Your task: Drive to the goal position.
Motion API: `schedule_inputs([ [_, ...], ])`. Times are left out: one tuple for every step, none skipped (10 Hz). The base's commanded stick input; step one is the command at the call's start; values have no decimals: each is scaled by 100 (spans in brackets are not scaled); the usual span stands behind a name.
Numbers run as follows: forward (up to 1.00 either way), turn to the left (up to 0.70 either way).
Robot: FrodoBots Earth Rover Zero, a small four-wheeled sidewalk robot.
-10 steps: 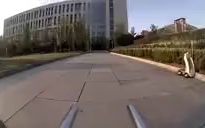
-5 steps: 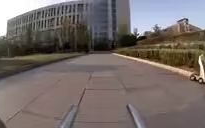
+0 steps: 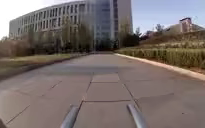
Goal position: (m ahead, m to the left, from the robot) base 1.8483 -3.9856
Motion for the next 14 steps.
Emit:
schedule_inputs([
  [70,-14],
  [70,-14],
  [70,-14],
  [70,-14],
  [70,-14],
  [70,-14],
  [70,-14],
  [70,-14],
  [70,-14],
  [70,-14],
  [70,-14],
  [70,-14],
  [70,-14],
  [70,-14],
])
